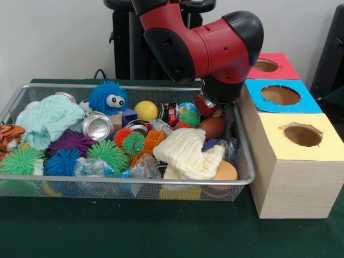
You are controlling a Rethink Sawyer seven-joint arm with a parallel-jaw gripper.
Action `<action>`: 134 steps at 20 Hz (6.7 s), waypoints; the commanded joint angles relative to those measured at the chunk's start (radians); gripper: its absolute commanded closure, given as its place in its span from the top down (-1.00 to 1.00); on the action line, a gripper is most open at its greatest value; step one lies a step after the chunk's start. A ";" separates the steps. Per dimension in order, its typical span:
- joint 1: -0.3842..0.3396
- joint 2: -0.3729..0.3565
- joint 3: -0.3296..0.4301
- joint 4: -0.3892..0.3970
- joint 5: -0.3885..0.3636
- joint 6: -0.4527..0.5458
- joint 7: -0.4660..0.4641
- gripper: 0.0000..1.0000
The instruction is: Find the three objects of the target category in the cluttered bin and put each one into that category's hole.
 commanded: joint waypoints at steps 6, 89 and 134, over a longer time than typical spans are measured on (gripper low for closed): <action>0.015 0.079 -0.049 -0.094 -0.047 0.076 -0.079 -1.00; 0.009 -0.192 0.072 0.050 0.338 -0.354 0.083 -1.00; 0.007 -0.231 0.104 0.055 0.380 -0.400 0.103 1.00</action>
